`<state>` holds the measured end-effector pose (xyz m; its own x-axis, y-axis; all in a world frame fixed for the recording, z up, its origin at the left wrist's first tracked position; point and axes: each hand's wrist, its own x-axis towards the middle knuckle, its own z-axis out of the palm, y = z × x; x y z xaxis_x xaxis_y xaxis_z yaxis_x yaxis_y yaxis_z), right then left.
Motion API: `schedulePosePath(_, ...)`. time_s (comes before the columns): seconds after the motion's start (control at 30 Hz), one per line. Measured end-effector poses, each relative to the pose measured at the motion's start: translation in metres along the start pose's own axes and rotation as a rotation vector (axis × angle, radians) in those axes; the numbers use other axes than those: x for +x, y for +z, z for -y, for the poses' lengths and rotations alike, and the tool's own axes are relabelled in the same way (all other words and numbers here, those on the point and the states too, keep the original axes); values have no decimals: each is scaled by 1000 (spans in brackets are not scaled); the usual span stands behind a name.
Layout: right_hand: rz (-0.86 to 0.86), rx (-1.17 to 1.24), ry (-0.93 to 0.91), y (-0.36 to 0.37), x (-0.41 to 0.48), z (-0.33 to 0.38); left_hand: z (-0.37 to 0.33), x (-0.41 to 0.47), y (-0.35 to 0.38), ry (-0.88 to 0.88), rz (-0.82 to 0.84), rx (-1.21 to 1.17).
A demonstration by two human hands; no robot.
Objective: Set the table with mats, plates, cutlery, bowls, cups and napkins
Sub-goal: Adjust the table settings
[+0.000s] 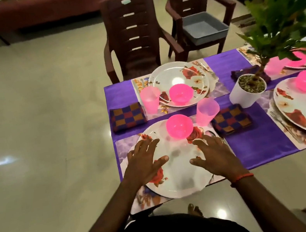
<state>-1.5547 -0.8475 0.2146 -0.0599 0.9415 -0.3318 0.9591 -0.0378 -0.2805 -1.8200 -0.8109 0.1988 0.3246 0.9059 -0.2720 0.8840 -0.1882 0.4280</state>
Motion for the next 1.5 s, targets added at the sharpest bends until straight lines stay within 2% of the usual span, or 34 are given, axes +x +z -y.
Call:
schedulePosePath(0.2, 5, -45, -56, 10, 12, -28, -11, -12, 25, -136, -32, -57)
schedulePosePath(0.3, 19, -35, -42, 17, 11, -39, -10, -32, 40, -144, -63, -76)
schedulePosePath(0.4, 40, 18, -38, 26, 11, -49, -2, -54, 52, -161, -215, -137)
schedulePosePath(0.5, 118, 134, 10, 33, 12, -53, 20, -65, 55, -312, -352, -125)
schedulePosePath(0.63, 80, 252, 19, 42, 9, -55, 43, -68, 49, -576, -318, -195)
schedulePosePath(0.8, 54, 395, 103, 44, 8, -57, 45, -66, 53, -723, -242, -225)
schedulePosePath(1.03, 68, 442, 155, 56, 1, -55, 45, -63, 57, -718, -247, -208)
schedulePosePath(1.5, 57, 439, 97, 66, 1, -46, 50, -63, 50, -631, -259, -190)
